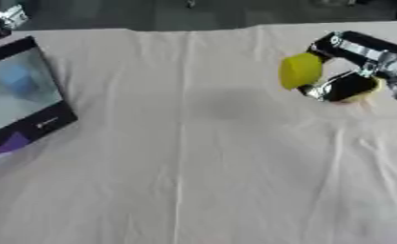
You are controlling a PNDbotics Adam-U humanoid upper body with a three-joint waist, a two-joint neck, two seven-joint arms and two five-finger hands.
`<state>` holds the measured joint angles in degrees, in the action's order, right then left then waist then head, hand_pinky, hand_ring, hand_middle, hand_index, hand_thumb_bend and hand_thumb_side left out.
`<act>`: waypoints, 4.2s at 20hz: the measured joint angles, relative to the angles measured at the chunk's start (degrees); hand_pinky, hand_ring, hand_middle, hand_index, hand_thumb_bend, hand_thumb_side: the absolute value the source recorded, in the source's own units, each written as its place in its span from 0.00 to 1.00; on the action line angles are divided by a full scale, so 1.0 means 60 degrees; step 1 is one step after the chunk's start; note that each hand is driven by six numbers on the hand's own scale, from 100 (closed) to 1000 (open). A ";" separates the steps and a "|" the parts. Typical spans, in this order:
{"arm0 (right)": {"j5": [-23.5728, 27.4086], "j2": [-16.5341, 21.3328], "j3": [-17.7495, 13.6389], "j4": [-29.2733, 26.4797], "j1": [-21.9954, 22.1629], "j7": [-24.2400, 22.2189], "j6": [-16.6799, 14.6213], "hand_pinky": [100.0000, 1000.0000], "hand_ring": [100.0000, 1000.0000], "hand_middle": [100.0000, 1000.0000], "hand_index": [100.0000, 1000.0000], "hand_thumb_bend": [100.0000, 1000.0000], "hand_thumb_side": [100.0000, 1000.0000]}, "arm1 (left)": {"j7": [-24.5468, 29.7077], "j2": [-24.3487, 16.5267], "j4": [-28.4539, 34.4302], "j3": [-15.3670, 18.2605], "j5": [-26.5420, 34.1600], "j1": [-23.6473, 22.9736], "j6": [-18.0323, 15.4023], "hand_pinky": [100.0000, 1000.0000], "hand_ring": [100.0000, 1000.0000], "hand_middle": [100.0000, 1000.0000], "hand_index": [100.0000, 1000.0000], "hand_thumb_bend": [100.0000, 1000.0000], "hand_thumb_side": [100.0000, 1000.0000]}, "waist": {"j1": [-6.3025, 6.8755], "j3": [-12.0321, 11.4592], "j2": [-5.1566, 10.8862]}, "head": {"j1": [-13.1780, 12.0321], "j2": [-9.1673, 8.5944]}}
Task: Pick up the objects with one hand, pass them to the other hand, and then place them into the box on the other side of the table.
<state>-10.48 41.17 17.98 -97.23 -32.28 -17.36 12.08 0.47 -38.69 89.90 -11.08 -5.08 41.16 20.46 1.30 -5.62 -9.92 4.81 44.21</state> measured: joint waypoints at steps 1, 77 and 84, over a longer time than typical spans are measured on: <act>0.0035 -0.0162 0.0038 0.0025 -0.0040 0.0150 0.0015 0.76 0.58 0.39 0.53 0.15 0.00 | 0.0109 0.0000 0.0152 -0.0072 -0.0064 0.0135 0.0005 0.80 0.79 0.75 0.77 0.56 0.48 | 0.0012 -0.0017 0.0002 | 0.0011 0.0000; -0.1569 -0.4300 0.1446 0.1676 -0.1882 0.2329 -0.0647 0.76 0.57 0.39 0.53 0.11 0.00 | 0.7674 0.3037 -0.2141 -0.2790 -0.4737 0.3277 0.0423 0.87 0.82 0.78 0.82 0.46 0.64 | 0.0309 -0.0242 0.0009 | 0.0165 0.0001; -0.1821 -0.4302 0.1523 0.1731 -0.1893 0.2323 -0.0689 0.76 0.57 0.39 0.52 0.14 0.00 | 0.7799 0.3164 -0.2453 -0.2862 -0.4814 0.3326 0.0299 0.87 0.82 0.77 0.79 0.41 0.60 | 0.0341 -0.0234 0.0009 | 0.0203 0.0001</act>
<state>-21.41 15.36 27.12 -86.84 -43.65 -3.43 7.95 47.26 -19.71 75.18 -28.25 -33.97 61.11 22.26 3.35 -7.03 -9.86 6.02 44.22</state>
